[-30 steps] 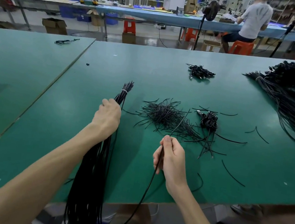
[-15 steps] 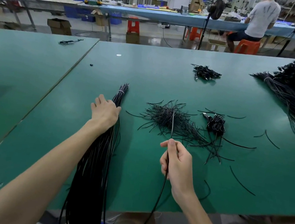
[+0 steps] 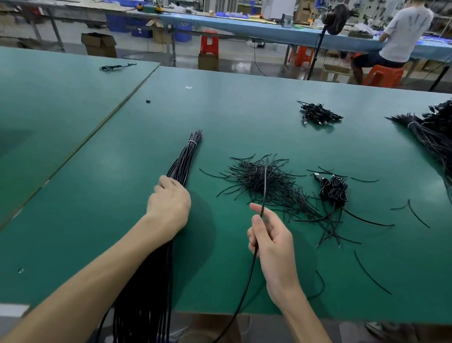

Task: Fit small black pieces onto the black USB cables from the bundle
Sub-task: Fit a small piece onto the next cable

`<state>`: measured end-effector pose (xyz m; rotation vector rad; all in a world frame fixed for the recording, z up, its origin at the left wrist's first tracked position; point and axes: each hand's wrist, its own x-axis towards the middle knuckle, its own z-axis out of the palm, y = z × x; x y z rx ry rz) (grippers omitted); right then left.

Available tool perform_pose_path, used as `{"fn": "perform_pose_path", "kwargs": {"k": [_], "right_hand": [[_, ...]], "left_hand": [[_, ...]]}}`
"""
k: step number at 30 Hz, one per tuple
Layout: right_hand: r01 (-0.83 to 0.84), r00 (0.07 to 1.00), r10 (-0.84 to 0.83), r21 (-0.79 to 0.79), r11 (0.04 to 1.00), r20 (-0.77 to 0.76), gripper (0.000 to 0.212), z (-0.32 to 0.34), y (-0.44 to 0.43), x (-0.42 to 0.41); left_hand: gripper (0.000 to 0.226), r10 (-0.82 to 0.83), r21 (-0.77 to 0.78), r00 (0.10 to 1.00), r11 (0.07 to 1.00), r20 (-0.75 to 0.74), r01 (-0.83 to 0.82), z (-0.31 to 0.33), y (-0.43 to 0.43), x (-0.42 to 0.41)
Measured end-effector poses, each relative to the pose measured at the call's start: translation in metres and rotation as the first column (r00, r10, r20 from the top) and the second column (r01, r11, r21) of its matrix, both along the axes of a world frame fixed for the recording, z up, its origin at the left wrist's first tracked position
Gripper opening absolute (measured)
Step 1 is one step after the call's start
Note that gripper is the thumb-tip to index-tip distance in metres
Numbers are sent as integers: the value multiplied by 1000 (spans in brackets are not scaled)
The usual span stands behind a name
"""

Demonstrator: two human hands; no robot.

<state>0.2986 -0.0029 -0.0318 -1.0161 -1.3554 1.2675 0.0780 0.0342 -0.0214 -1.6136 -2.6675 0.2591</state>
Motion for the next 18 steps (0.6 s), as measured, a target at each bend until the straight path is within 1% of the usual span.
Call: {"fn": "perform_pose_path", "kwargs": {"k": [2,5,7,10,12,14,15,16,17,18], "right_hand": [[2,1000,-2,7,1000,0,23,-1,1,1],[9,1000,-9,11,1000,2,25,-3,2,2],[9,1000,-9,21,1000,-2,26,-3,2,2],[-3,1000,3,19,1000,-9,28,-1,2,3],[-11,1000,11,13,1000,-21,28,0,1,3],[-6,998,7,8,1000,-55,28,2,0,3],[2,997,-2,0,1000,-80,27,3,0,3],[13,994,-14,-11,1000,-104,27,4,0,4],[26,992,-29,-24,999,-124,26,4,0,4],[40,989,-44,-34,999,-141,25,4,0,5]], "left_hand": [[60,-29,34,999,999,-21,30,-5,-3,-2],[58,-59,105,998,993,21,57,-3,-3,-15],[51,-69,174,996,983,65,57,-1,1,-25],[32,-111,244,981,967,158,70,8,5,-36],[33,-108,244,983,967,146,70,11,5,-38],[38,-76,170,994,983,74,63,14,4,-32],[34,-75,140,996,988,51,67,18,2,-25],[30,-99,131,994,987,54,91,23,-1,-18],[32,-151,148,985,979,89,137,27,-4,-11],[36,-237,170,959,963,155,210,33,-9,-3]]}}
